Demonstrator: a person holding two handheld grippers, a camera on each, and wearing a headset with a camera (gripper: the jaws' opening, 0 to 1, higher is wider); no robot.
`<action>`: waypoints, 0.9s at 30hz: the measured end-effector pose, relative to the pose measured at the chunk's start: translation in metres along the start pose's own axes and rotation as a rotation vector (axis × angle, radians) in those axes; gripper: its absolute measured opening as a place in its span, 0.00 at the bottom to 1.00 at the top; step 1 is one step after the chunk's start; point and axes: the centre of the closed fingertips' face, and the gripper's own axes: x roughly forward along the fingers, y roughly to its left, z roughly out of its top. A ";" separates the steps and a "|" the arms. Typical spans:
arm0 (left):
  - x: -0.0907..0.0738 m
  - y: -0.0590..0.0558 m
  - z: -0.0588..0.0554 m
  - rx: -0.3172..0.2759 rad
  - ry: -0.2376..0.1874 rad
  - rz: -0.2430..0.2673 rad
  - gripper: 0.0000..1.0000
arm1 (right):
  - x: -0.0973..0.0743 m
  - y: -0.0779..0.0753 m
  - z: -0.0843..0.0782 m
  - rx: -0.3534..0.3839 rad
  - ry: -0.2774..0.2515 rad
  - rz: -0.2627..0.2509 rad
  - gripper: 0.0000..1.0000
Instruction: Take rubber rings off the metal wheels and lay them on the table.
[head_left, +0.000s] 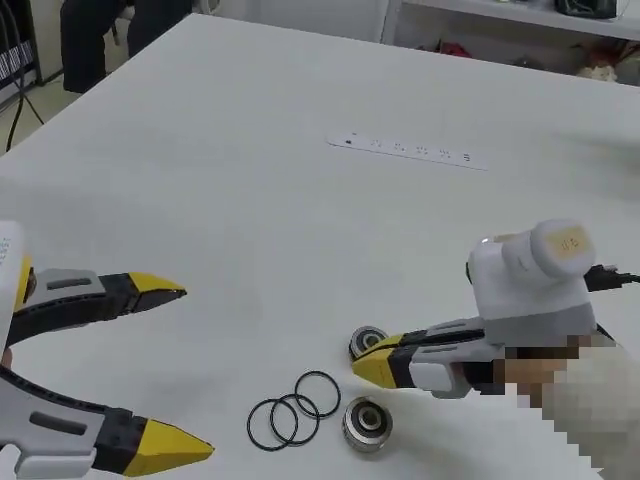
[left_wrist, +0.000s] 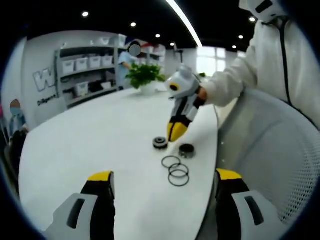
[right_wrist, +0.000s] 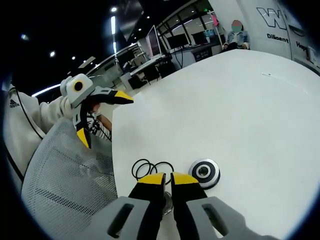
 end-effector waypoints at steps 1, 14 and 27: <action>-0.001 0.001 0.001 0.001 -0.001 0.002 0.83 | -0.002 0.000 0.000 0.001 -0.004 -0.003 0.02; -0.005 0.009 0.017 0.029 -0.017 0.022 0.84 | -0.025 -0.013 -0.010 0.020 -0.028 -0.049 0.03; -0.003 0.017 0.030 0.065 -0.014 0.012 0.84 | -0.040 -0.022 -0.011 0.029 -0.068 -0.092 0.15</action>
